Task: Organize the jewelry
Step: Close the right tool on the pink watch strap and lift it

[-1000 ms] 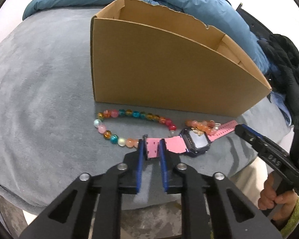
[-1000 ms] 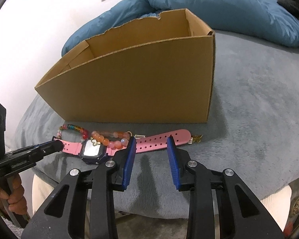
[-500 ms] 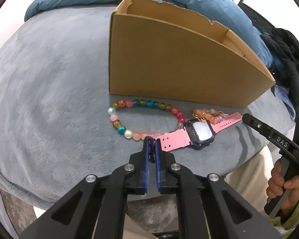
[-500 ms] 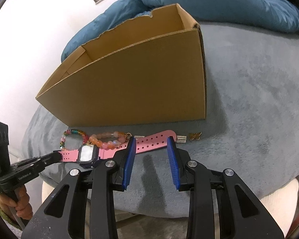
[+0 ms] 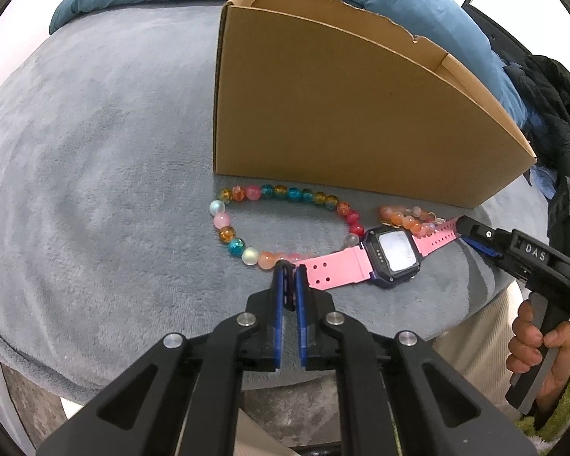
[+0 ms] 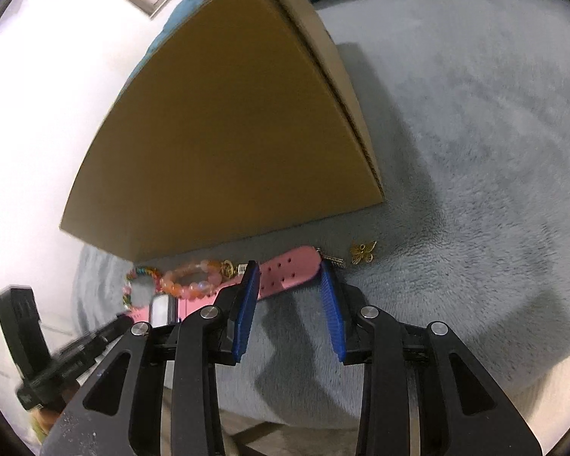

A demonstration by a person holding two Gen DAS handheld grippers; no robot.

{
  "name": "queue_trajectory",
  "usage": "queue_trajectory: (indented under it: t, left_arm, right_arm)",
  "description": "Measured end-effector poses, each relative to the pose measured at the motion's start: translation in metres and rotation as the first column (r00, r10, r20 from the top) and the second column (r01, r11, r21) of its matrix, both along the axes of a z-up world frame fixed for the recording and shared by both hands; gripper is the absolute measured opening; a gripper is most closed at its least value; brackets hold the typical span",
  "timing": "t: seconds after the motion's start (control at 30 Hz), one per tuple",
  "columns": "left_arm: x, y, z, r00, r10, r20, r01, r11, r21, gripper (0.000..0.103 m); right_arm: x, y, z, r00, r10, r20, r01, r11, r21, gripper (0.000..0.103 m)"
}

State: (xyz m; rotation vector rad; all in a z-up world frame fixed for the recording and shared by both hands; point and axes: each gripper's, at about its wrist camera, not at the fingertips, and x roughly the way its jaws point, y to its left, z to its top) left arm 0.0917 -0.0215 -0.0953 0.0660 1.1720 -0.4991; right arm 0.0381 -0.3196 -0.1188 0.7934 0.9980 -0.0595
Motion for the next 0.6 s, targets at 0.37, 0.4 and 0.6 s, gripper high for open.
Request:
queue_trajectory:
  t: [0.37, 0.4, 0.6]
  left_arm:
    - [0.0, -0.001, -0.002, 1.0, 0.006, 0.006, -0.006, 1.0, 0.003, 0.006]
    - [0.0, -0.002, -0.001, 1.0, 0.006, 0.006, -0.006, 1.0, 0.002, 0.006]
    - [-0.004, 0.0, 0.009, 1.0, 0.007, 0.03, -0.006, 1.0, -0.021, 0.006]
  right_arm:
    - [-0.009, -0.02, 0.001, 0.999, -0.049, 0.007, 0.049, 0.998, 0.05, 0.015]
    - [-0.012, -0.023, 0.003, 0.999, -0.052, 0.008, 0.051, 0.997, 0.051, 0.011]
    - [-0.022, -0.028, 0.028, 0.999, -0.014, 0.03, 0.013, 1.0, 0.018, 0.001]
